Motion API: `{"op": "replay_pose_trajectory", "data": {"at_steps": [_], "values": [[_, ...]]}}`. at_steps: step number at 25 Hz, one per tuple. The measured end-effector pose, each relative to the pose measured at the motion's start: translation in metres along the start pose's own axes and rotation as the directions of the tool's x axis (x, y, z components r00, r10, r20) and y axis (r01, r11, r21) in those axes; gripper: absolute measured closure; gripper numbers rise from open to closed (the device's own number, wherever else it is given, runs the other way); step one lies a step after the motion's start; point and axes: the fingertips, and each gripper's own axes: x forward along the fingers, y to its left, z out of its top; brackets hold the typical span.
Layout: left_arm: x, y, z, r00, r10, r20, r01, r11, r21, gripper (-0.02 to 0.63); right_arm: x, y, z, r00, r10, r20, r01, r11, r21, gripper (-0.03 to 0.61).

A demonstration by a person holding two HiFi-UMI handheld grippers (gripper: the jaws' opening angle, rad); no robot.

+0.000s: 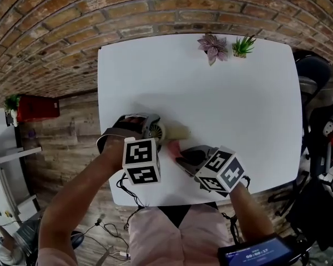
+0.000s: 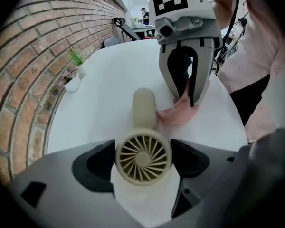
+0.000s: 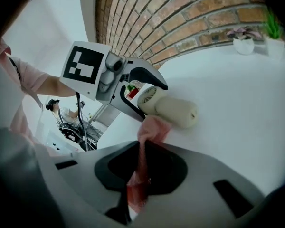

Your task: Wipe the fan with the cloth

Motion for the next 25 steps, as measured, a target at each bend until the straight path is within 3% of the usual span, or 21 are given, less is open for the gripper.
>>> {"op": "replay_pose_trajectory", "data": {"at_steps": [6, 15, 25], "values": [[0.000, 0.001, -0.001, 1.000, 0.005, 0.007, -0.005, 1.000, 0.002, 0.241, 0.014, 0.003, 0.007, 0.999, 0.003, 0.045, -0.007, 0.997, 0.076, 0.541], [0.000, -0.001, -0.002, 1.000, -0.001, 0.002, 0.001, 1.000, 0.010, 0.241, 0.013, -0.009, 0.020, 0.989, -0.092, 0.118, 0.077, 0.989, 0.128, 0.541], [0.001, -0.002, 0.000, 1.000, -0.013, -0.007, 0.013, 1.000, 0.020, 0.241, -0.001, -0.024, 0.025, 0.964, -0.145, 0.224, 0.086, 0.964, 0.253, 0.543]]}}
